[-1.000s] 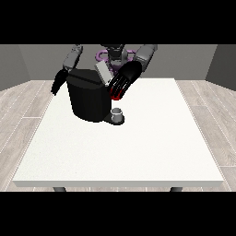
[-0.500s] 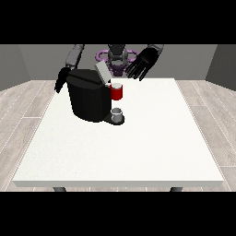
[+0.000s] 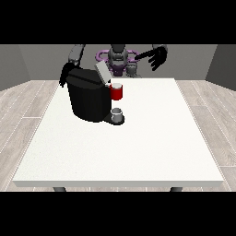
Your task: Insert the coffee pod into the coffee machine and close the lid
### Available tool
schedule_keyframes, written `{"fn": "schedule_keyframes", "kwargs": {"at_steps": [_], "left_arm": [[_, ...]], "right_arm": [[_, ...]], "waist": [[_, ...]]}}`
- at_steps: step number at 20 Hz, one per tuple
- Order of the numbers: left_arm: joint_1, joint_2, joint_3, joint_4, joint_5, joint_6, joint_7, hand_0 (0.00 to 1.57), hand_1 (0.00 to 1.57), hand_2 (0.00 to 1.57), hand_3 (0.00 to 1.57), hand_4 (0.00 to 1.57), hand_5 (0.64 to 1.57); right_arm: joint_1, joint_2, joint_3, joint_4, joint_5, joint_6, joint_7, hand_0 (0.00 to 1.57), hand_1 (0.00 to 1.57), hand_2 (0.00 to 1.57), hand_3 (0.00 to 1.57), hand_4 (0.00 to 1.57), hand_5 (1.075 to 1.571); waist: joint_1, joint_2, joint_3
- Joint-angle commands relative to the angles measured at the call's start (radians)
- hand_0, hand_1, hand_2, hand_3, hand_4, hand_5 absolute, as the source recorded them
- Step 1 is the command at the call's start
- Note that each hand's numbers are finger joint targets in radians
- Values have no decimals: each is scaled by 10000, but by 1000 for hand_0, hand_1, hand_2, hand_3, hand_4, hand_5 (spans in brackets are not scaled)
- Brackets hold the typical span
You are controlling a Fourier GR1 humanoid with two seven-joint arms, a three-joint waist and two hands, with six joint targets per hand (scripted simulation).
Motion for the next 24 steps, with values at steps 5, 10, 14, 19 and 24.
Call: {"fn": "schedule_keyframes", "kwargs": {"at_steps": [5,10,14,19,24], "left_arm": [[2790,-750,184,-255,846,-452,12,0,0,0,0,323,1571],[3283,-605,510,-92,1044,-207,486,0,0,0,0,414,1571],[3589,-626,452,-712,1522,-420,703,0,0,0,0,368,1571],[4091,-776,-174,-1673,1932,-450,419,0,0,0,0,360,1571],[4315,-511,-329,-3226,2605,-829,1384,0,0,0,0,383,1571]], "right_arm": [[1095,328,387,-553,-116,385,-266,0,0,0,0,0,1571],[120,440,1216,-2025,-522,1625,883,0,0,0,0,0,1571],[-283,366,1487,-2449,-303,1588,1207,0,0,0,0,62,1571],[-1149,-597,1134,-2450,-410,2303,816,0,0,0,0,239,1571],[-1740,-611,596,-2283,-773,2052,1635,0,0,0,0,0,1571]], "waist": [[571,-1926,17],[217,-2626,8],[496,-2567,13],[943,-1792,16],[1074,-1222,17]]}}
